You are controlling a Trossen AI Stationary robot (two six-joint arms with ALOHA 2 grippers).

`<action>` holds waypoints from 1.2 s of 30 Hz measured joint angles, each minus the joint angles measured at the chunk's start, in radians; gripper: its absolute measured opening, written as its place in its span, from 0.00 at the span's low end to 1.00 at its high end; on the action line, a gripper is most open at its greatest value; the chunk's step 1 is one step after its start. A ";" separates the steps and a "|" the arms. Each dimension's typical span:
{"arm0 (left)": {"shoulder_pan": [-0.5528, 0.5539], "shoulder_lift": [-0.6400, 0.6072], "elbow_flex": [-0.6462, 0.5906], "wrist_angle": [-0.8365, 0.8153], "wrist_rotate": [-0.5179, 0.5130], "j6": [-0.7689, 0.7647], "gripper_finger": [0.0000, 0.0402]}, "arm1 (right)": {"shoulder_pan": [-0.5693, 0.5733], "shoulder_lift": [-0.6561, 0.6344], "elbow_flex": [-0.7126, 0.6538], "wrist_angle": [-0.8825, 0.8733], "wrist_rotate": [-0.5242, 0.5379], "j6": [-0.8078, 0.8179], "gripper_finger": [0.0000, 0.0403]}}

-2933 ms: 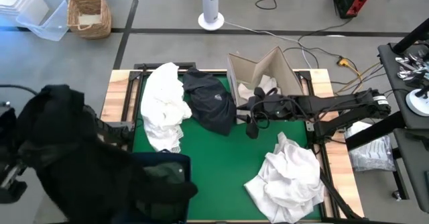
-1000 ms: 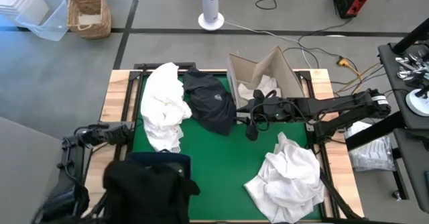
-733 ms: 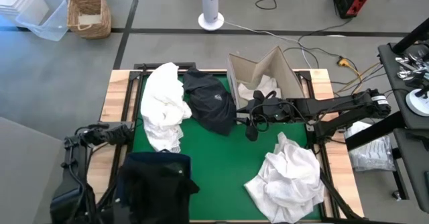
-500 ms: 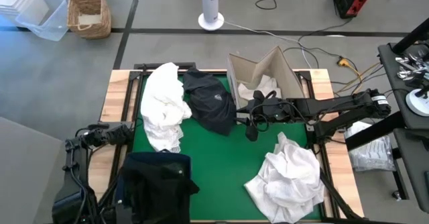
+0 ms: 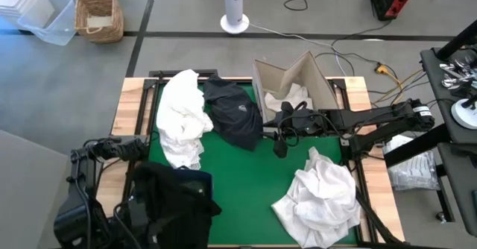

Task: Sort clothes
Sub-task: Put the black jacket into the blue laundry organizer

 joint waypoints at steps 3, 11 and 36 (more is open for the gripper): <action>0.001 -0.006 -0.004 0.031 0.015 0.042 0.07 | 0.000 0.000 0.000 0.000 0.000 0.000 0.35; 0.014 -0.006 -0.004 0.005 0.157 0.137 0.07 | 0.005 0.000 0.000 -0.001 0.000 0.007 0.36; 0.058 0.035 -0.211 0.033 0.066 0.178 0.07 | 0.006 0.000 -0.005 0.000 0.000 0.001 0.36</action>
